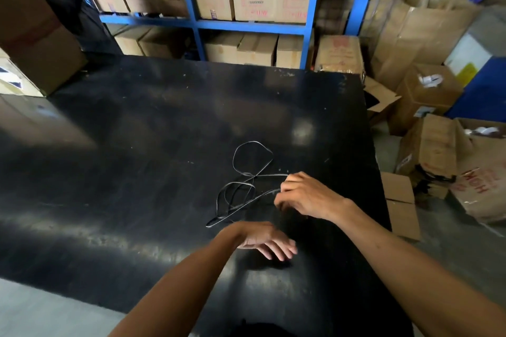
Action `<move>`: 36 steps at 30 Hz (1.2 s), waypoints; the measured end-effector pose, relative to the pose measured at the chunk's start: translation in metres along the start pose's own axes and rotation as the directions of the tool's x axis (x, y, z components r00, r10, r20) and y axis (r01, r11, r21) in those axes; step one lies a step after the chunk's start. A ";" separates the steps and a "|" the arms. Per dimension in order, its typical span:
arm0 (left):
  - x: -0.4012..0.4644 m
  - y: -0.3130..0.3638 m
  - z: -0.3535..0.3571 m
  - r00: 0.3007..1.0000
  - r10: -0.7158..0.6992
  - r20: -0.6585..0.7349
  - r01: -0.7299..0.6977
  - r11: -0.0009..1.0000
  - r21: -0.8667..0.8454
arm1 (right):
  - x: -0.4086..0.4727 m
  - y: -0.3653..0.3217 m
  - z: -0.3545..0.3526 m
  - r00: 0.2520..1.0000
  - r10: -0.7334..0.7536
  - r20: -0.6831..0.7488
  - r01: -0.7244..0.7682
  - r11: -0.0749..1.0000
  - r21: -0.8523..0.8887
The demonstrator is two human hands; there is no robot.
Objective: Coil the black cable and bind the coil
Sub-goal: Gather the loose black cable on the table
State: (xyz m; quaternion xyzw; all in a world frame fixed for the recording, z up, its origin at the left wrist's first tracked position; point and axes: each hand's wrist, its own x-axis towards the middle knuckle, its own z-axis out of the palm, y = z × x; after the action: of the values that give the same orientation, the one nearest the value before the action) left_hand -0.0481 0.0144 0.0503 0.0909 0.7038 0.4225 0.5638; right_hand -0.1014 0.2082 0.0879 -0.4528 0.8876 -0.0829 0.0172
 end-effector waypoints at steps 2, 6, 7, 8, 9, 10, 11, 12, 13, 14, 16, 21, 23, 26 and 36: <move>-0.008 0.014 -0.008 0.997 0.060 0.048 -0.056 0.995 -0.078 | 0.007 0.009 -0.017 1.000 -0.010 -0.008 0.010 1.000 -0.002; -0.022 0.034 -0.021 0.990 0.112 0.083 -0.102 0.988 -0.114 | 0.015 0.019 -0.040 0.999 -0.026 -0.037 0.027 0.999 0.021; -0.023 0.037 -0.023 0.990 0.112 0.083 -0.103 0.989 -0.102 | 0.017 0.019 -0.043 0.998 -0.032 -0.046 0.034 0.999 0.039; -0.023 0.040 -0.023 0.990 0.113 0.083 -0.106 0.991 -0.084 | 0.020 0.019 -0.046 0.997 -0.038 -0.061 0.042 0.997 0.058; -0.023 0.044 -0.023 0.990 0.112 0.085 -0.106 0.992 -0.066 | 0.023 0.019 -0.048 0.996 -0.045 -0.080 0.052 0.995 0.080; -0.023 0.048 -0.022 0.990 0.108 0.091 -0.103 0.993 -0.053 | 0.026 0.018 -0.051 0.994 -0.045 -0.101 0.055 0.994 0.094; -0.023 0.051 -0.021 0.990 0.105 0.099 -0.100 0.994 -0.053 | 0.028 0.019 -0.053 0.992 -0.040 -0.118 0.052 0.993 0.102; -0.023 0.055 -0.021 0.988 0.106 0.115 -0.099 0.993 -0.065 | 0.028 0.020 -0.055 0.991 -0.034 -0.128 0.047 0.993 0.106; -0.024 0.059 -0.021 0.984 0.119 0.134 -0.109 0.991 -0.080 | 0.027 0.023 -0.056 0.991 -0.025 -0.133 0.038 0.995 0.097; -0.028 0.065 -0.022 0.976 0.148 0.158 -0.134 0.986 -0.096 | 0.026 0.027 -0.058 0.991 -0.017 -0.136 0.029 0.996 0.083; -0.046 0.081 -0.026 0.943 0.261 0.205 -0.236 0.962 -0.140 | 0.021 0.038 -0.060 0.991 0.018 -0.135 -0.011 0.999 0.050; -0.123 0.135 -0.056 0.756 0.653 0.051 -0.593 0.715 -0.370 | 0.024 0.041 -0.045 0.958 0.278 -0.076 -0.216 0.867 0.449; -0.156 0.160 -0.075 0.654 0.746 -0.124 -0.721 0.565 -0.401 | 0.027 0.031 -0.030 0.899 0.423 -0.111 -0.306 0.789 0.532; -0.190 0.188 -0.105 0.551 0.764 -0.334 -0.824 0.438 -0.358 | 0.028 0.007 -0.007 0.833 0.546 -0.085 -0.345 0.634 0.692; -0.203 0.166 -0.182 0.697 0.512 -0.501 -0.697 0.646 -0.311 | -0.010 -0.024 -0.045 0.562 0.810 -0.164 -0.043 0.226 0.973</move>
State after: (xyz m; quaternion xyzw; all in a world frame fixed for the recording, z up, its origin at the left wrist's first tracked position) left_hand -0.1932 -0.0943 0.3128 0.1020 0.5951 0.7580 0.2469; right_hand -0.0814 0.2081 0.1356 -0.0064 0.7193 -0.6939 -0.0318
